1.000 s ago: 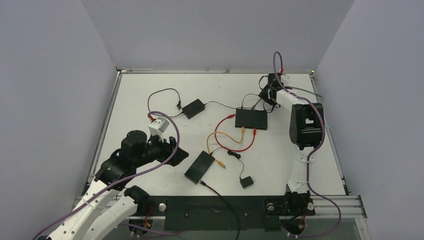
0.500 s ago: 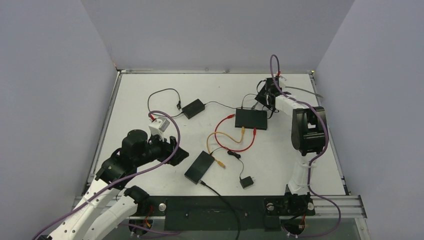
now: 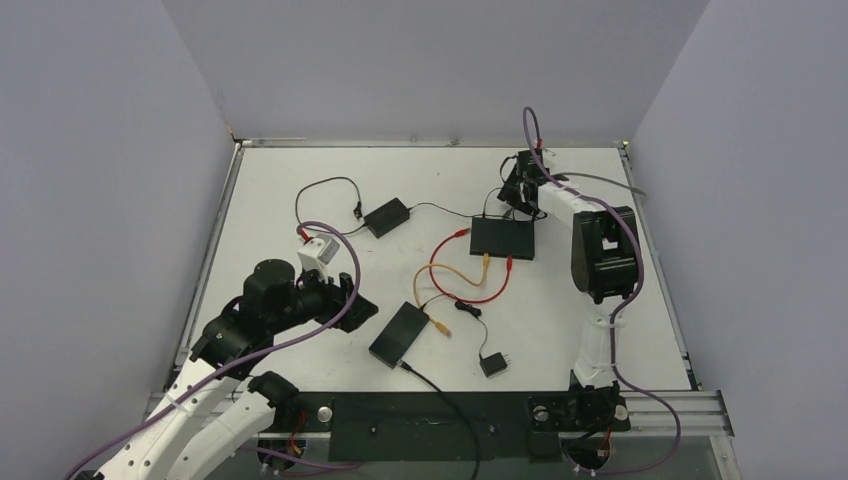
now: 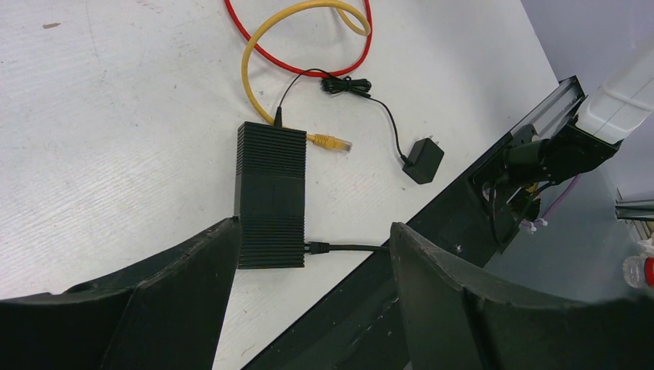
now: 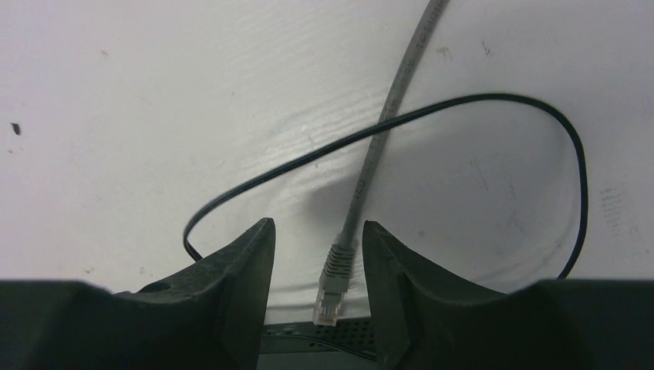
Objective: Insert the plug into the switch port
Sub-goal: Pick up the connector from the center of the board.
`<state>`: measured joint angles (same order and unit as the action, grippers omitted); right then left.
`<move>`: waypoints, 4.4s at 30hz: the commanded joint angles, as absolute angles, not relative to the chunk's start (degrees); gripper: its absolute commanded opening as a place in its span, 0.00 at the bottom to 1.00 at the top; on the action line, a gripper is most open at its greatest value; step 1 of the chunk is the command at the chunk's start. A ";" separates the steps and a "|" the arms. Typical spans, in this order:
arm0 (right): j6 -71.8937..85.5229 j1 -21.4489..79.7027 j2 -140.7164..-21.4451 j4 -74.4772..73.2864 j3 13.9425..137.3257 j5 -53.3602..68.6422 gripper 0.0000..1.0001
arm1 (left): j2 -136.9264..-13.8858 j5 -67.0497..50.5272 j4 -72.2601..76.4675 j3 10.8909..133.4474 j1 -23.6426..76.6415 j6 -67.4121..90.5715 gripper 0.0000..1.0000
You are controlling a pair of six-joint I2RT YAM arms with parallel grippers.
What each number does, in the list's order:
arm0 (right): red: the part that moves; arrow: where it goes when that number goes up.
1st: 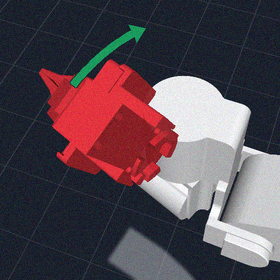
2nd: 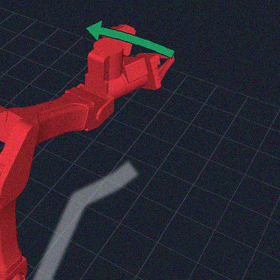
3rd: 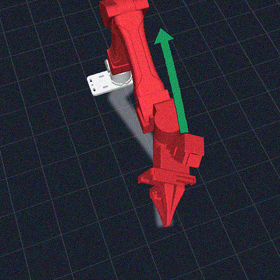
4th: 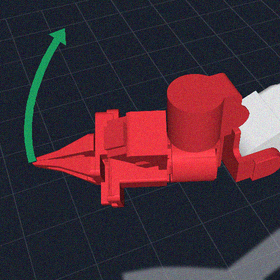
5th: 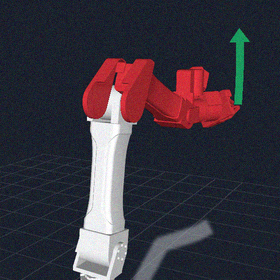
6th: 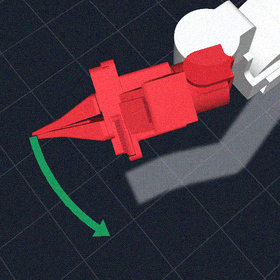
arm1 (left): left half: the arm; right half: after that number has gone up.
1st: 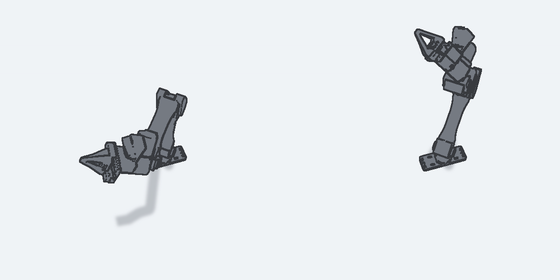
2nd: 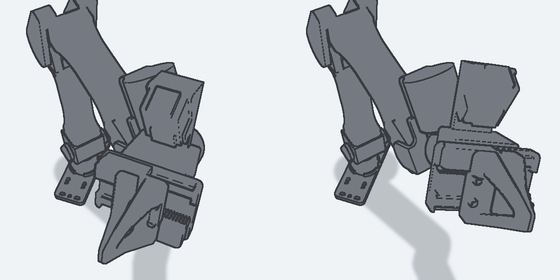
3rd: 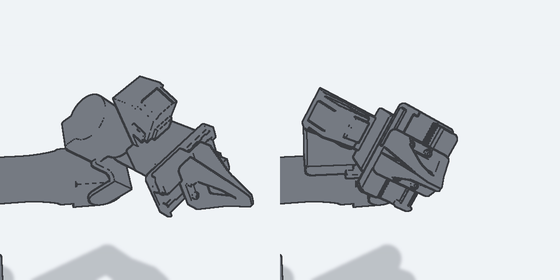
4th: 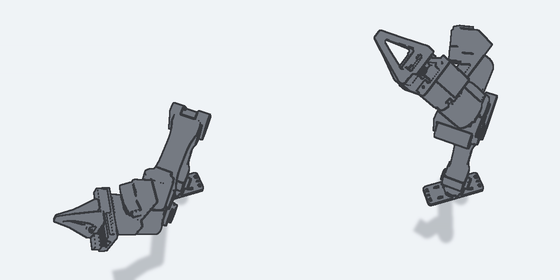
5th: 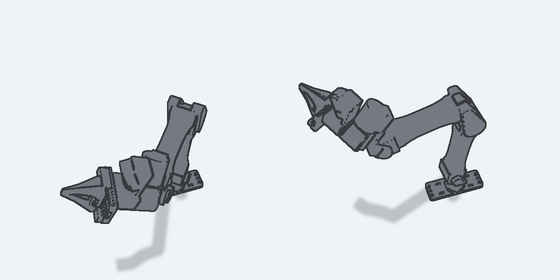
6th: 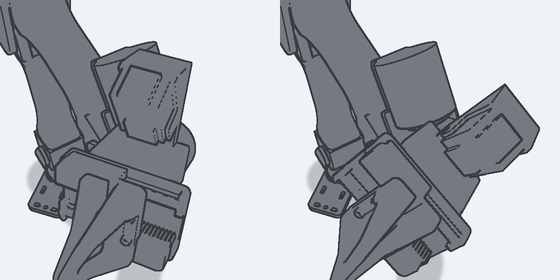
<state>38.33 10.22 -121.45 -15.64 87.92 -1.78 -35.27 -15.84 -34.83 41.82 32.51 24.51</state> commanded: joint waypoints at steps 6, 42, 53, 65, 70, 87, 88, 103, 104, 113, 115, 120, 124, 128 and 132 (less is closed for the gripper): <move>35.16 10.70 -122.96 -21.43 90.10 -4.95 0.42 | -34.65 -17.60 -31.60 42.21 32.17 23.27 0.68; 33.17 13.56 -124.69 -27.76 95.69 -7.48 0.00 | -33.91 -17.75 -31.61 42.08 32.34 23.29 0.68; 36.21 12.38 -116.62 -27.25 99.36 -5.24 0.00 | -34.21 -17.53 -31.55 42.08 32.28 23.38 0.68; 32.48 15.26 -105.17 -25.08 86.36 -10.85 0.00 | -34.86 -17.97 -31.52 42.03 32.25 23.29 0.68; 32.63 16.40 -97.52 -23.66 81.27 -9.12 0.00 | -34.17 -17.62 -31.59 42.05 32.34 23.37 0.68; 36.69 31.30 -71.04 -22.51 68.81 -6.69 0.00 | -30.60 -15.65 -31.71 41.90 33.65 23.73 0.68; 36.10 31.78 -70.24 -22.63 69.48 -6.69 0.00 | -30.59 -15.40 -31.72 41.87 33.95 23.77 0.68; 27.74 40.67 -59.62 -19.95 78.92 -6.27 0.00 | -30.86 -13.94 -32.18 41.99 35.39 23.99 0.68; 27.71 41.19 -58.56 -20.19 78.70 -6.07 0.00 | -30.85 -13.90 -32.17 42.07 35.40 23.99 0.68; 26.13 44.10 -50.93 -21.63 70.48 -4.24 0.00 | -29.96 -17.36 -31.15 42.84 35.42 24.94 0.73; 26.47 45.44 -47.89 -20.56 67.36 -3.97 0.00 | -29.33 -19.41 -29.29 41.83 35.41 26.85 0.73; 31.09 47.82 -41.52 -14.38 57.77 -4.90 0.00 | -28.06 -25.96 -20.32 39.20 35.41 33.08 0.73; 35.77 51.40 -38.74 -10.61 52.79 -9.24 0.00 | -27.65 -29.59 -13.54 36.83 35.36 37.44 0.73; 39.27 56.82 -38.32 -9.56 49.62 -18.31 0.00 | -28.80 -31.10 -9.57 34.94 36.07 39.37 0.73; 43.28 61.05 -39.28 -9.63 48.26 -27.62 0.00 | -29.68 -26.04 -6.79 33.35 39.17 39.35 0.72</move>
